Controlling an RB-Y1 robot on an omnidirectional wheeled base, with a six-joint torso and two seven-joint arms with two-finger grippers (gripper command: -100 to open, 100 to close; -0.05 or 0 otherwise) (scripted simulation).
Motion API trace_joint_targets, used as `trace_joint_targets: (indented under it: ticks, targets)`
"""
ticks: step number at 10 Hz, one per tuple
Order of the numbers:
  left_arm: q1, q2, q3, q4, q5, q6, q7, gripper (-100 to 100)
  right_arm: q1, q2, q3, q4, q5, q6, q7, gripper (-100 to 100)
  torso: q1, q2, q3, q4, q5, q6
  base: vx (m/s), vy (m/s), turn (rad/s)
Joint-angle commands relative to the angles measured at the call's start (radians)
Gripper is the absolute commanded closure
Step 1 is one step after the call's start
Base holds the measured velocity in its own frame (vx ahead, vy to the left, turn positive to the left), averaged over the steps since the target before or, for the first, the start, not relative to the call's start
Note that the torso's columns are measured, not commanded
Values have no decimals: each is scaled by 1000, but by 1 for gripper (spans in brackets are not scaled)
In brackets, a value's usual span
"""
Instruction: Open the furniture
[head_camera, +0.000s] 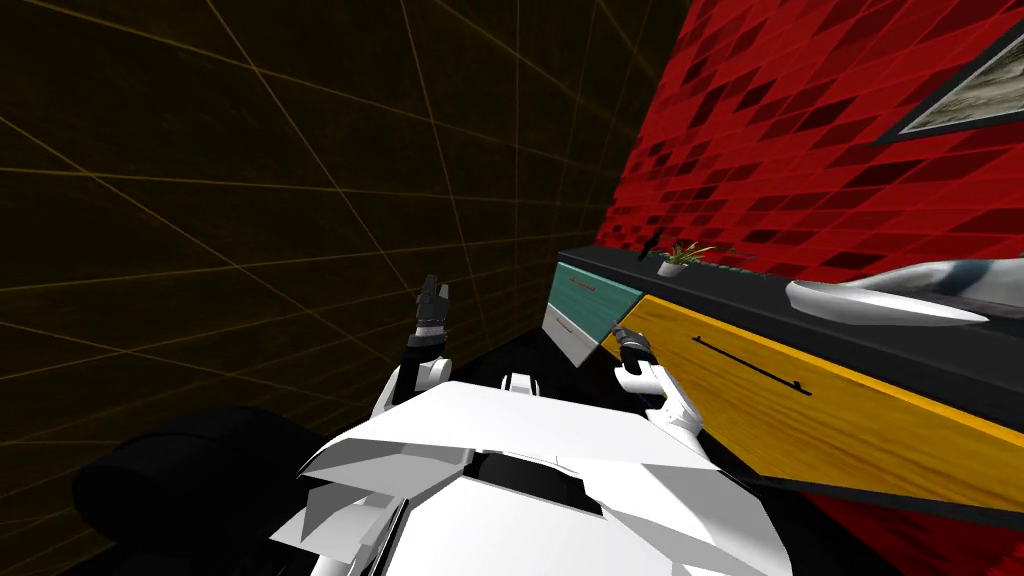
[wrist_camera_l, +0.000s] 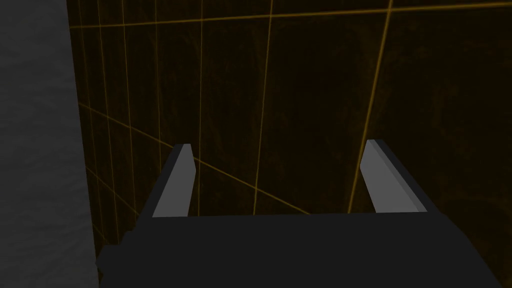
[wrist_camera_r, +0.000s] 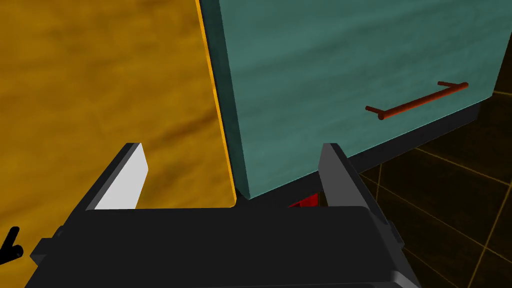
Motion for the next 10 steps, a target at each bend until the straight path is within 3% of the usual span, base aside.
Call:
trace_joint_targets:
  ticks: [1, 4, 5, 6, 8, 9, 10]
  targets:
    - [0, 0, 0, 0, 0, 0, 0, 0, -38, -5, -13, 70, 72, 75, 34, -100, 0, 0, 0, 0, 0, -1, 24, -13, 173]
    - [0, 0, 0, 0, 0, 0, 0, 0, -91, -17, -40, 165, 166, 163, 82, -100, 0, 1, 0, 0, 0, 0, 26, -10, 232]
    - [0, 0, 0, 0, 0, 0, 0, 0, -91, -17, -40, 170, 186, 186, 82, -100, 0, 1, 0, 0, 0, -1, 24, -14, 146]
    - [0, 0, 0, 0, 0, 0, 0, 0, -117, -22, -52, 202, 216, 222, 105, -100, 0, 1, 0, 0, 0, 0, 23, -10, 227]
    - [0, 0, 0, 0, 0, 0, 0, 0, -117, -22, -52, 219, 243, 240, 105, -100, 0, 1, 0, 0, 0, 0, 15, -8, 90]
    - [0, 0, 0, 0, 0, 0, 0, 0, -143, -27, -64, 258, 281, 290, 125, -100, 0, 1, 1, 0, 0, 0, 13, -6, 217]
    - [0, 0, 0, 0, 0, 0, 0, 0, -143, -27, -64, 267, 300, 293, 125, -100, 0, 1, 0, 0, 0, -1, 15, -12, 186]
